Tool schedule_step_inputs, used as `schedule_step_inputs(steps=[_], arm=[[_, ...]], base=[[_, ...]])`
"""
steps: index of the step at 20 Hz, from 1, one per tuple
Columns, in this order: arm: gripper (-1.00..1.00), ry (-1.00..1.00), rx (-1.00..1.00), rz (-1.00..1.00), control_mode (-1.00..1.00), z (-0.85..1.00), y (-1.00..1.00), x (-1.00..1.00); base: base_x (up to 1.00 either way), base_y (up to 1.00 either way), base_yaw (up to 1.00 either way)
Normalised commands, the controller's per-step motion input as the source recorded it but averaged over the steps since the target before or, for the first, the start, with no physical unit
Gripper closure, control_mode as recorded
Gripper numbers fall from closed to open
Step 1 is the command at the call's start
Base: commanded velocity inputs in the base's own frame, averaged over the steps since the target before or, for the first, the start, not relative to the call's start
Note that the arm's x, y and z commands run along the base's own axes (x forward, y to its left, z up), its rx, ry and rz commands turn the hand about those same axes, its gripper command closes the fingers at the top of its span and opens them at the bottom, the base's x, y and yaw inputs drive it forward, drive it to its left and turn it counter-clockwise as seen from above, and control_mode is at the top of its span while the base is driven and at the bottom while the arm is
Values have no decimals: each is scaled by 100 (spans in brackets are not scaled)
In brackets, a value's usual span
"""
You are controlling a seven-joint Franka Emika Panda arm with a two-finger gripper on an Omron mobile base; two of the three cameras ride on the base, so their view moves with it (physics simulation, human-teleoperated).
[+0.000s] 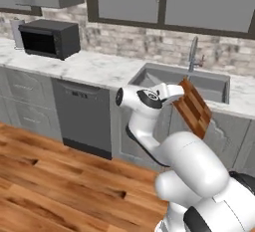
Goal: Move the cutting board and knife to the sink. Then move spray from the cabinet to the counter.
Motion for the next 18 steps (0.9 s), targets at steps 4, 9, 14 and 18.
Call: schedule_step_inputs(steps=[4, 9, 14, 18], arm=[[100, 0, 0, 0, 100, 0, 0, 0], [100, 0, 0, 0, 100, 0, 0, 0], [100, 0, 0, 0, 100, 0, 0, 0], [100, 0, 0, 0, 100, 0, 0, 0]], base=[[85, -20, 31], [89, -2, 18], [90, 0, 2], [80, 8, -6]])
